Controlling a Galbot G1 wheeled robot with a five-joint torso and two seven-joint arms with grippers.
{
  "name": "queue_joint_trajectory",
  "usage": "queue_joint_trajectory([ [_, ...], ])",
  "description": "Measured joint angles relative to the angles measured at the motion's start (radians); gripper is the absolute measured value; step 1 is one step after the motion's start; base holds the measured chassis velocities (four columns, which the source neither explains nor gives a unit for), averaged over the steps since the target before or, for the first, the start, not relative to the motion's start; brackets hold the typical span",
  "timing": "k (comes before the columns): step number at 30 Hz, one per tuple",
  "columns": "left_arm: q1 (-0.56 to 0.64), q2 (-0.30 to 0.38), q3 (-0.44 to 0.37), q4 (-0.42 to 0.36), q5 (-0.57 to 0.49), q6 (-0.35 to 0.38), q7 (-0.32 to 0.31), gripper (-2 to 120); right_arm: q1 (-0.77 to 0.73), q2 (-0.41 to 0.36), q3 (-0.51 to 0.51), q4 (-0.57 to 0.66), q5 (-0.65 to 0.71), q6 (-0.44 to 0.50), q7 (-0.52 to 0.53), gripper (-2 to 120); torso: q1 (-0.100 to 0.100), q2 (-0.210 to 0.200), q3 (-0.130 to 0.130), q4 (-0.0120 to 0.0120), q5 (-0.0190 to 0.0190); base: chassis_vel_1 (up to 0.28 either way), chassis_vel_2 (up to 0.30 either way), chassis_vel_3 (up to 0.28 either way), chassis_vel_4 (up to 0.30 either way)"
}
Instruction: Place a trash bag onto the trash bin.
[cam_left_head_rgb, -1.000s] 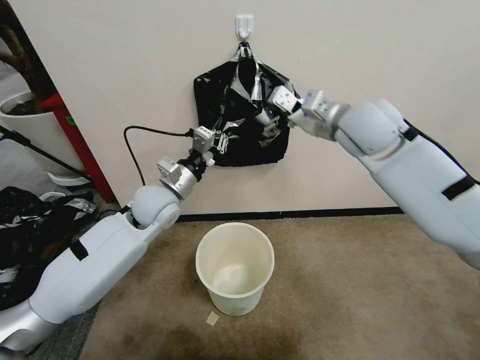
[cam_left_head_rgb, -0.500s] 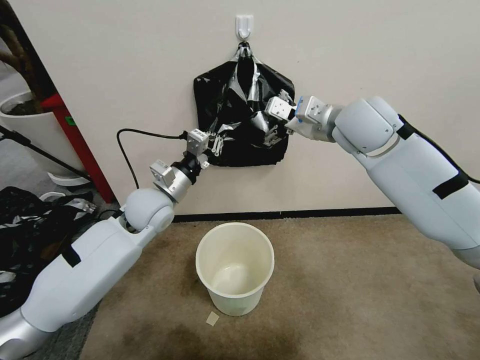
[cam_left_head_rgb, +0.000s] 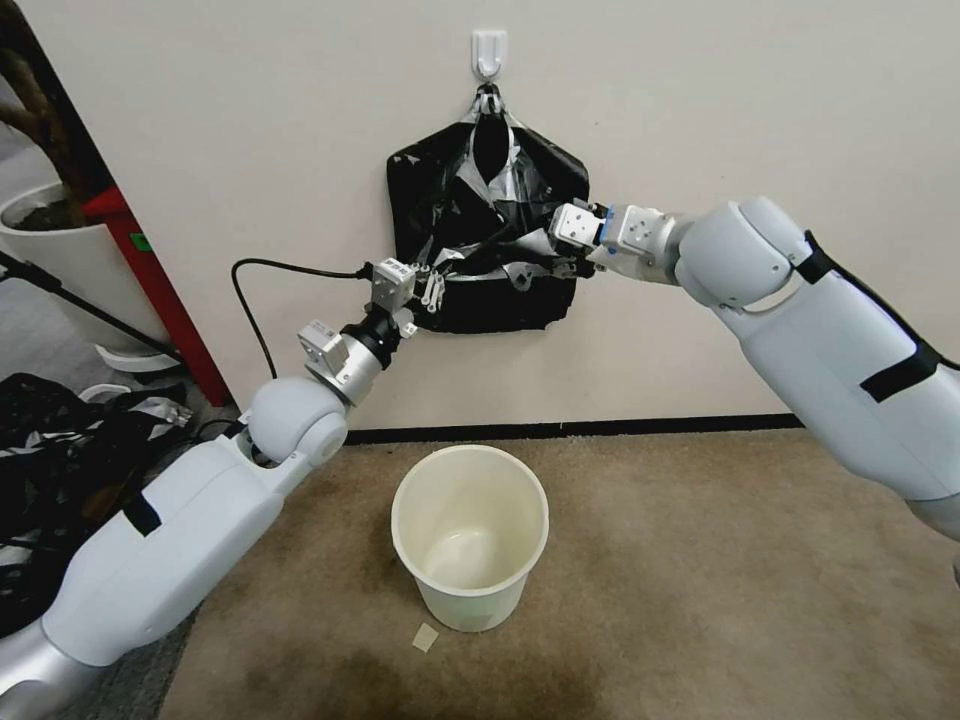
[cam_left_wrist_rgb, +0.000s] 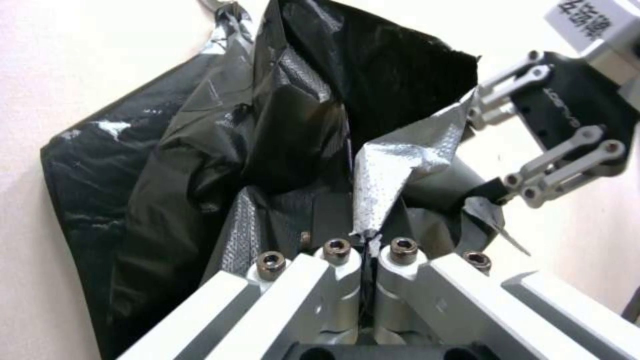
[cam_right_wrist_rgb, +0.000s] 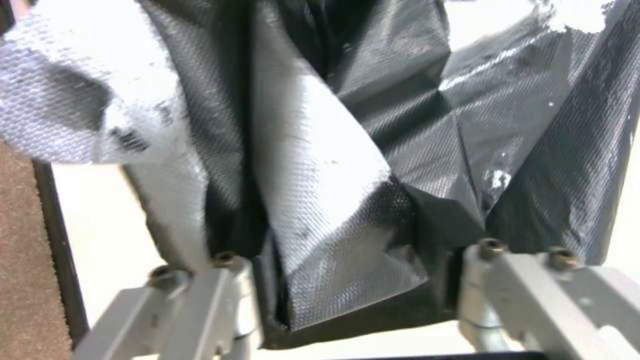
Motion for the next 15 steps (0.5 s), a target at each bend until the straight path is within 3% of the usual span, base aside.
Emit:
queue_joint_trajectory([
  [4,0.0,-0.001,-0.005,0.0,0.0,0.001,-0.001,0,-0.038,-0.015,0.028,0.02,0.002,-0.01,0.018,28,0.0,0.0,0.0,0.0,0.0,0.0,0.0,0.0,0.0],
  [6,0.002,-0.002,-0.014,0.0,0.0,0.001,-0.002,0,-0.081,-0.028,0.063,0.046,0.042,-0.029,0.075,16,0.0,0.0,0.0,-0.0001,0.0002,0.0,0.0,0.0,0.0],
  [8,0.004,-0.003,-0.018,0.0,0.0,0.001,-0.002,0,-0.099,-0.032,0.076,0.06,0.078,-0.038,0.109,13,0.0,0.0,0.0,-0.0001,0.0,0.0,0.0,0.0,0.0],
  [10,0.022,-0.009,-0.036,-0.006,0.0,0.001,-0.002,0,-0.167,-0.037,0.121,0.112,0.227,-0.076,0.234,1,0.0,0.0,0.0,0.0,0.0001,0.0,0.0,0.0,0.0],
  [11,0.022,-0.009,-0.036,-0.006,0.0,0.001,-0.002,0,-0.167,-0.037,0.121,0.112,0.227,-0.076,0.234,1,0.0,0.0,0.0,0.0,0.0001,0.0,0.0,0.0,0.0],
  [13,0.045,-0.017,-0.056,-0.016,0.0,0.0,-0.003,0,-0.234,-0.037,0.152,0.161,0.384,-0.105,0.355,0,0.0,0.0,0.0,0.0001,0.0,0.0,0.0,0.0,0.0],
  [15,0.087,-0.028,-0.085,-0.039,0.001,-0.005,-0.007,0,-0.341,-0.026,0.182,0.239,0.646,-0.126,0.588,0,0.0,0.0,0.0,-0.0001,0.0003,0.0,0.0,0.0,0.0],
])
